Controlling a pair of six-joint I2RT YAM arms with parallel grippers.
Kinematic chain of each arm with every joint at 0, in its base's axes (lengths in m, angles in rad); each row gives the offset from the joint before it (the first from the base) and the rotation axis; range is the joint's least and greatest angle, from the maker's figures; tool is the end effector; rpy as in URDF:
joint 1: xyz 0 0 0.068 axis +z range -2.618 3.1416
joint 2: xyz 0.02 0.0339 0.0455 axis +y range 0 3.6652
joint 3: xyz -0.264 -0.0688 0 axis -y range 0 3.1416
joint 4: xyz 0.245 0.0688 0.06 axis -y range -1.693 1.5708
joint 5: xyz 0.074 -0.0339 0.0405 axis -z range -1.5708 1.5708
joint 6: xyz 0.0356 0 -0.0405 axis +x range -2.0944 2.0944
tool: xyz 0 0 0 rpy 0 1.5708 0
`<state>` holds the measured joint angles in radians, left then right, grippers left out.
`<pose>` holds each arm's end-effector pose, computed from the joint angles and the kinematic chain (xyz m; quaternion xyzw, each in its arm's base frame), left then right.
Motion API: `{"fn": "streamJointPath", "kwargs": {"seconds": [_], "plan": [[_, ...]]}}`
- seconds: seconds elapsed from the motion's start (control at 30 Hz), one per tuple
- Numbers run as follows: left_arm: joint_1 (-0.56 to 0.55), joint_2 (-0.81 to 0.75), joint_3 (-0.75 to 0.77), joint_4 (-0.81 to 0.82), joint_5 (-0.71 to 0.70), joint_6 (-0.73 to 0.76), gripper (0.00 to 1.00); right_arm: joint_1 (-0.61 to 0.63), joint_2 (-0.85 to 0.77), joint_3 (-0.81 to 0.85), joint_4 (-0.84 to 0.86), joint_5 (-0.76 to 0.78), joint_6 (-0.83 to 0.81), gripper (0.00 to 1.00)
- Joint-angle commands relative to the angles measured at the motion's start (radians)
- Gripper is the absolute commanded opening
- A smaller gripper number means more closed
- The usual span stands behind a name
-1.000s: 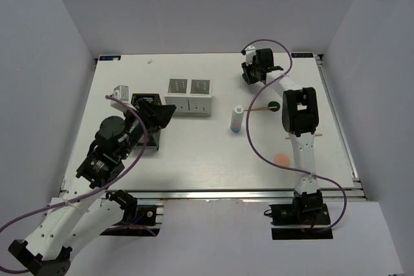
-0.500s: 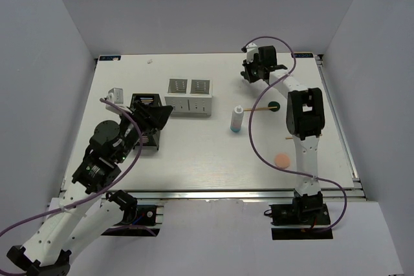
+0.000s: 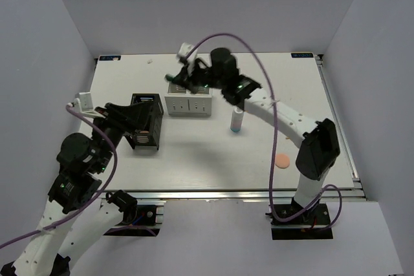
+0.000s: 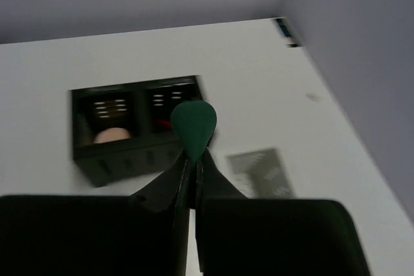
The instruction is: Organize the makeup
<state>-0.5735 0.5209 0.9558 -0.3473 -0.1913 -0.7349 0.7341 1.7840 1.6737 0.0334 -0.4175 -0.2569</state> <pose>0.0847 -0.0467 0.4121 -0.1244 0.6645 -0.3955 0.6217 0.3112 0.3003 0.3960 -0.4652 0.5646 0.3048 0.6099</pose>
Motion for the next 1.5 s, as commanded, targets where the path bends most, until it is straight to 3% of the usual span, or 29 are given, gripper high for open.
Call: {"fn": "streamJointPath", "kwargs": {"seconds": [0.0,0.23,0.8,1.0,1.1,1.13,1.23,1.47], "plan": [[-0.003,-0.016,0.058,-0.013,-0.004,0.025,0.67,0.127,0.081,-0.034,-0.032,-0.012,0.063,0.0],[-0.003,-0.039,0.101,-0.044,-0.002,0.031,0.67,0.261,0.274,0.141,-0.066,0.088,0.142,0.0],[-0.002,-0.088,0.072,-0.071,-0.016,0.008,0.67,0.369,0.379,0.195,-0.007,0.198,0.102,0.0],[-0.002,-0.091,0.069,-0.093,-0.017,-0.011,0.67,0.369,0.442,0.227,0.036,0.272,0.099,0.24],[-0.002,-0.093,0.067,-0.099,-0.02,-0.018,0.67,0.367,0.46,0.235,0.04,0.293,0.082,0.41],[-0.003,-0.096,0.066,-0.098,-0.02,-0.02,0.67,0.367,0.46,0.235,0.04,0.295,0.077,0.51],[-0.002,-0.094,0.061,-0.093,-0.019,-0.023,0.67,0.367,0.442,0.228,0.036,0.275,0.076,0.65],[-0.002,-0.072,0.046,-0.05,0.004,-0.02,0.67,0.364,0.364,0.216,0.025,0.237,0.111,0.63]]}}
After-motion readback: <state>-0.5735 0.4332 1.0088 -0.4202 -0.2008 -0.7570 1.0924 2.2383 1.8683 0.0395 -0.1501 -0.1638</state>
